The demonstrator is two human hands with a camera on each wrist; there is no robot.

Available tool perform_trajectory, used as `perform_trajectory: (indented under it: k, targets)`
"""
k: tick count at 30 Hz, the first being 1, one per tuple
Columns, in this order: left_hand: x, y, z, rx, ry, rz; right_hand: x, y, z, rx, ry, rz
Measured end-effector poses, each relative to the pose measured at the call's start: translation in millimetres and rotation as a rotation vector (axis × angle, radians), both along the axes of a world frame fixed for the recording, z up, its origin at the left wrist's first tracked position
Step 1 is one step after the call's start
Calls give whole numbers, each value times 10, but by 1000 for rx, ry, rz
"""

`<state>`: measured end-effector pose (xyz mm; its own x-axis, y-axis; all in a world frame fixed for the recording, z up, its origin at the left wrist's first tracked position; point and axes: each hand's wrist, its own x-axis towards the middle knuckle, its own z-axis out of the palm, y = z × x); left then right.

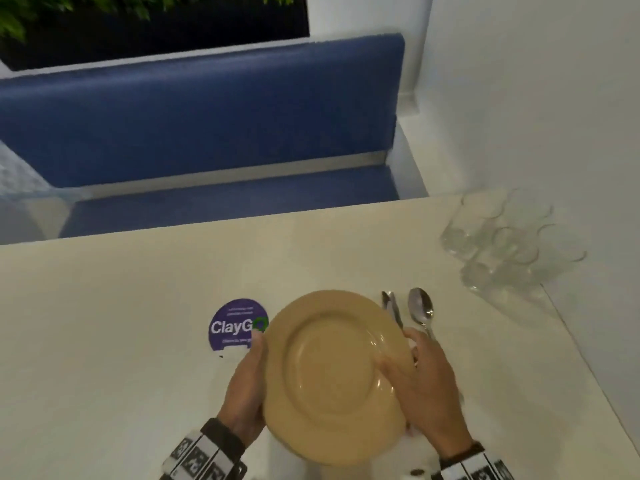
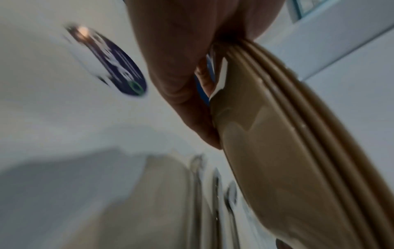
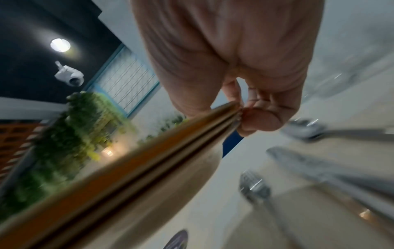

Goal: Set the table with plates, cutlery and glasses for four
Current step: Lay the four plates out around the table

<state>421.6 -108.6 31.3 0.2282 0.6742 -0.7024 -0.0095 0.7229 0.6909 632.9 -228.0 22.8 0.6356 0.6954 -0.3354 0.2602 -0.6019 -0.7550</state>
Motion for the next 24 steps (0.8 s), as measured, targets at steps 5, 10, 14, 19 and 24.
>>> perform_trajectory:
  k: [5,10,14,19,24]
  targets:
    - [-1167,175,-27,79,2,111,-879,665,-51,-42,58,188]
    - [-2184,274,-90,160,82,202,-1515,1044,24,-98,145,146]
    - [-3034,430,-99,223,187,221,-1656,1071,46,-71,167,17]
    - [-3962,691,-4,289,325,372,-1819,789,-129,-201,107,-55]
    - [-4390,978,15,291,397,507,-2198,736,-309,-239,130,-40]
